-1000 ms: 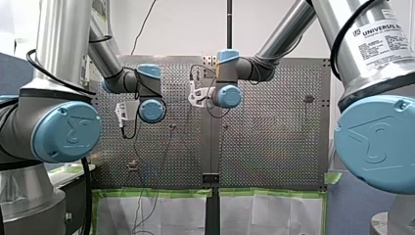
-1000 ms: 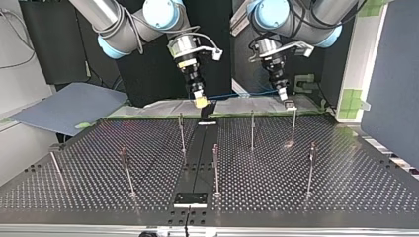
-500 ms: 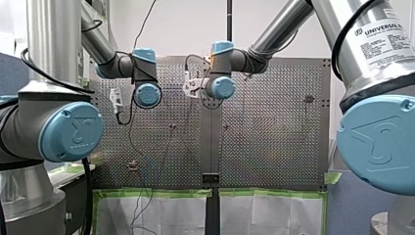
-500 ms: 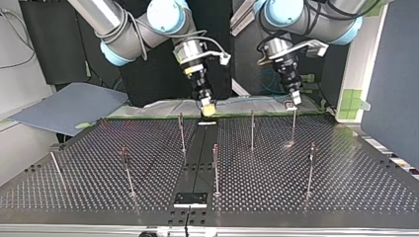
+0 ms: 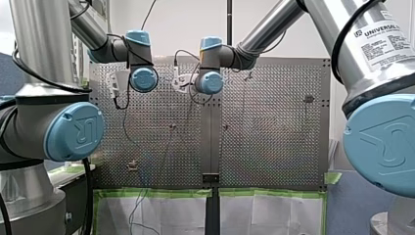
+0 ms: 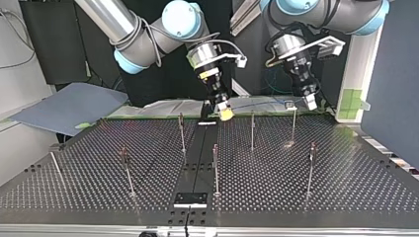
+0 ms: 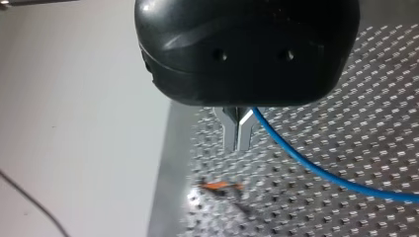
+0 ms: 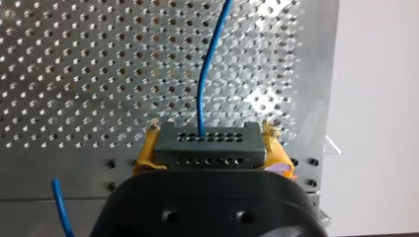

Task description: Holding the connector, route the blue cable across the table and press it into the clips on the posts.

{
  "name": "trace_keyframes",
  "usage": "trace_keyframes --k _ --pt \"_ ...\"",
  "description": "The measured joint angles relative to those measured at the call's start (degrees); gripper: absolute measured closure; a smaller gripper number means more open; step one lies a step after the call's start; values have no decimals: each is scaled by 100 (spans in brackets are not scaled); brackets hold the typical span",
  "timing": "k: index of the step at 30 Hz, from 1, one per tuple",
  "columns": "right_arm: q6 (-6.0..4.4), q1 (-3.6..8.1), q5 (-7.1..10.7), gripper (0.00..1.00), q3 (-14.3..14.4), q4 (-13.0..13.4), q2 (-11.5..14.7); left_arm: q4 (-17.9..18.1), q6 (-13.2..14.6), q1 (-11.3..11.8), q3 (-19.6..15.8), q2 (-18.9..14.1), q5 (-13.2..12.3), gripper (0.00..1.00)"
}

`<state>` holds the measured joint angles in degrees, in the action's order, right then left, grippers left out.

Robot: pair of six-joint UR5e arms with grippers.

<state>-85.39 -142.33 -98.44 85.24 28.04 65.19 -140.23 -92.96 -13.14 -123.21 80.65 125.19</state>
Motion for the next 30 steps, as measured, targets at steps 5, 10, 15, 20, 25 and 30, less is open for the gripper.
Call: trace_keyframes --k 5,10,15,20,25,30 --pt "-16 -31 5 100 -267 -246 0 -20 36 126 114 3 -20 100" --pt "-46 -32 15 100 -530 -342 -7 -22 47 228 249 135 -142 100" --pt "-114 -11 129 100 -776 -517 -45 7 46 328 385 290 -258 100" --pt "-132 1 214 100 -1033 -683 -157 16 22 448 523 320 -306 100" --pt "-148 10 234 100 -1286 -731 -275 10 -11 583 621 351 -419 100" --pt "-202 16 249 100 -1422 -744 -416 5 -69 830 648 384 -678 100"
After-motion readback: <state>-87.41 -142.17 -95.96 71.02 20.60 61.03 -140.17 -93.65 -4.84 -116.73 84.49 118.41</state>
